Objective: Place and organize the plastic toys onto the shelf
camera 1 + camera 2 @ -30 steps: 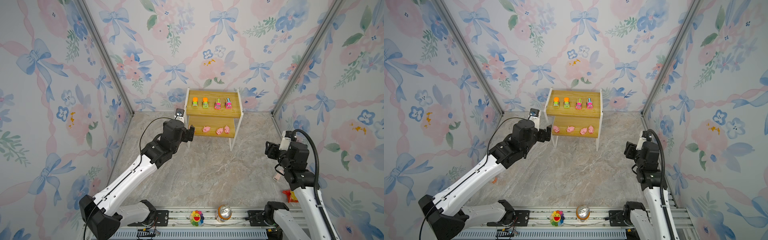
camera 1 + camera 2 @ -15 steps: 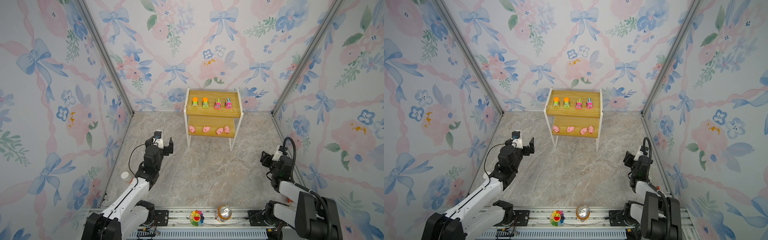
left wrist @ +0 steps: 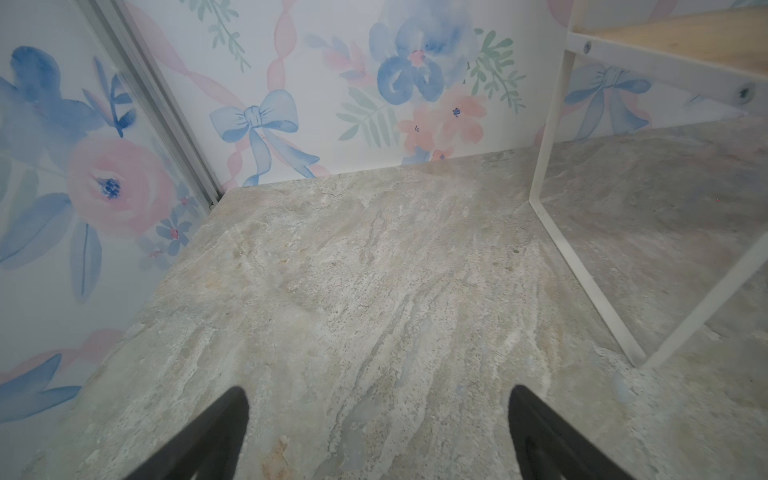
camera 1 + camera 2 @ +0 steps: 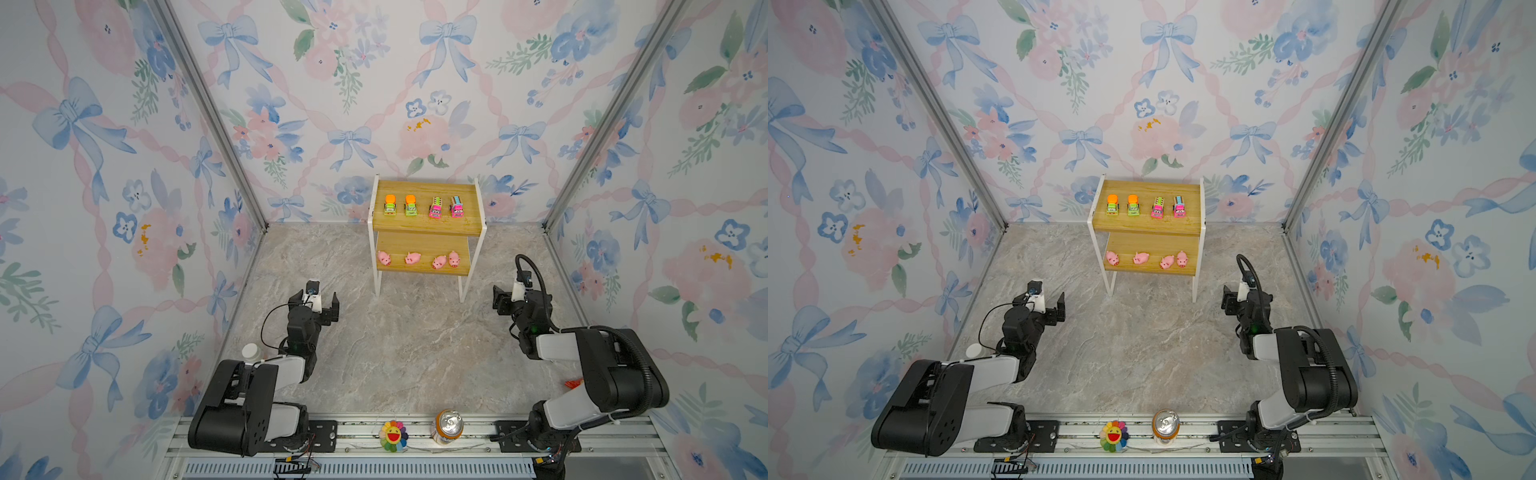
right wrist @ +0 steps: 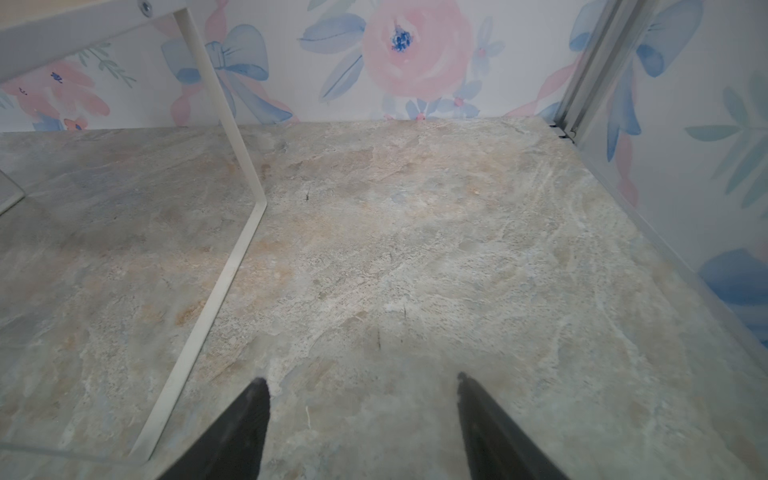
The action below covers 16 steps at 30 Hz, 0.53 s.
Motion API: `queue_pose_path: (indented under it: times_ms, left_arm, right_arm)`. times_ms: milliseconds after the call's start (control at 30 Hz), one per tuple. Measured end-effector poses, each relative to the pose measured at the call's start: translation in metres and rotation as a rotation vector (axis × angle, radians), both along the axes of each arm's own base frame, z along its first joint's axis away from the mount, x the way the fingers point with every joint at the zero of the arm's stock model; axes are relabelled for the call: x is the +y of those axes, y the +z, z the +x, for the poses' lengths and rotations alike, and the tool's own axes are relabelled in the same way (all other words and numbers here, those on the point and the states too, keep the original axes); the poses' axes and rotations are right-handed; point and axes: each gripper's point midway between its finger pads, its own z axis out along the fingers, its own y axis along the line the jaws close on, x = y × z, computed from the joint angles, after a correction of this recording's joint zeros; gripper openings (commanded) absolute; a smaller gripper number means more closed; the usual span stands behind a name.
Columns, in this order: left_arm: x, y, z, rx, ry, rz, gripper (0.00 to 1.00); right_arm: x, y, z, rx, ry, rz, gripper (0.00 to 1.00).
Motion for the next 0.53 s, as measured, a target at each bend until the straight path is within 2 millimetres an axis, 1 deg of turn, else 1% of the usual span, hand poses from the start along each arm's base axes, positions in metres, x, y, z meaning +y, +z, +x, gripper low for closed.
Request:
queue_pose_path:
  times_ms: [133,233,300,400,533]
  left_arm:
    - [0.011,-0.019,0.004,0.018,0.019,-0.03,0.98]
    - [0.015,-0.03,0.009,0.046,0.019,-0.046,0.98]
    - [0.015,-0.027,0.012,0.035,0.022,-0.06,0.98]
    - [0.015,-0.02,0.015,0.013,0.02,-0.07,0.98]
    - [0.015,-0.019,0.016,0.006,0.02,-0.074,0.98]
  right_arm:
    - [-0.002,-0.001,0.0,0.005,-0.006,-0.012,0.92]
    - [-0.002,-0.001,0.0,0.005,-0.014,-0.02,1.0]
    - [-0.002,-0.001,0.0,0.005,-0.017,-0.027,0.98]
    - [-0.003,-0.001,0.0,0.005,-0.019,-0.028,0.99]
    - [-0.005,-0.001,0.0,0.005,-0.019,-0.025,0.97]
